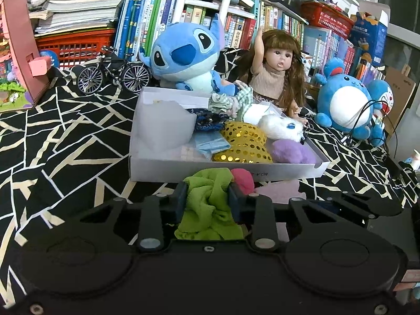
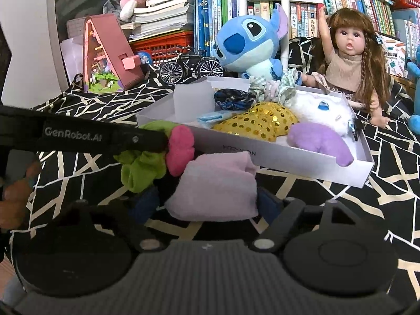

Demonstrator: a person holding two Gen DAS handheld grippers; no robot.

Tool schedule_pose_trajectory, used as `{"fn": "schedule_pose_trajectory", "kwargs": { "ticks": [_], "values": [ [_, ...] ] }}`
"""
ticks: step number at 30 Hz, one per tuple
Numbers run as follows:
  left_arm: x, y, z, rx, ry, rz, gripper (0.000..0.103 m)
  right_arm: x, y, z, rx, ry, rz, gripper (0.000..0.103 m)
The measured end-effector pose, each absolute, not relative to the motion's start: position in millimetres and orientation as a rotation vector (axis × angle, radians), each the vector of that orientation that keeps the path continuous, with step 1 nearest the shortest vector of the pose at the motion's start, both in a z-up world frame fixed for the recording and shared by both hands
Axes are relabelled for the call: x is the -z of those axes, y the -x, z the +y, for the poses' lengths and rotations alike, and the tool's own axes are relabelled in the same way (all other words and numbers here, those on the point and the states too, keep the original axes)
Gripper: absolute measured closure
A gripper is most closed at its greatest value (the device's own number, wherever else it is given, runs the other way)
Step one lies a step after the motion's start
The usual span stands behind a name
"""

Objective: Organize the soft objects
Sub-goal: 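Grasp the pink sock with the right tool while the left tool grasps the green scrunchie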

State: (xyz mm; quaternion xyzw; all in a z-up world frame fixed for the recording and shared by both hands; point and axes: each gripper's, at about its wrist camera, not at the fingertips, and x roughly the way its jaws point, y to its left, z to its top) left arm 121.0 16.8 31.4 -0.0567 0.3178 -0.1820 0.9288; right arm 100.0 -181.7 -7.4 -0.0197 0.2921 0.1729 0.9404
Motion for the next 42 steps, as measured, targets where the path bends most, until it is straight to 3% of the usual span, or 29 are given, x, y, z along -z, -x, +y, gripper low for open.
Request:
{"fn": "schedule_pose_trajectory", "kwargs": {
  "ticks": [9,17,23,25,28,34,42],
  "values": [
    [-37.3,-111.5,27.4,0.374,0.148,0.654,0.073,1.1,-95.6,-186.9,-0.346,0.050,0.579,0.038],
    [-38.7,-102.9,28.3,0.373,0.124,0.644,0.072,-1.0,-88.8,-190.6,-0.344,0.043,0.564,0.039],
    [-34.1,-98.1,29.0,0.323,0.095,0.631,0.058,-3.3,-85.5,-195.1,-0.331,0.039,0.552,0.039],
    [-33.3,-97.7,31.3,0.315,0.104,0.632,0.049,-3.7,-84.6,-196.7,-0.324,0.039,0.548,0.039],
    [-31.4,-97.2,32.9,0.318,0.115,0.641,0.040,-2.2,-84.3,-199.9,-0.313,0.036,0.548,0.031],
    [-23.5,-97.8,29.5,0.314,0.125,0.665,0.028,3.9,-81.9,-204.0,-0.306,0.022,0.562,0.029],
    [-11.7,-105.2,23.4,0.315,0.155,0.716,0.025,6.5,-83.0,-205.0,-0.302,0.013,0.571,0.026]
  ]
}}
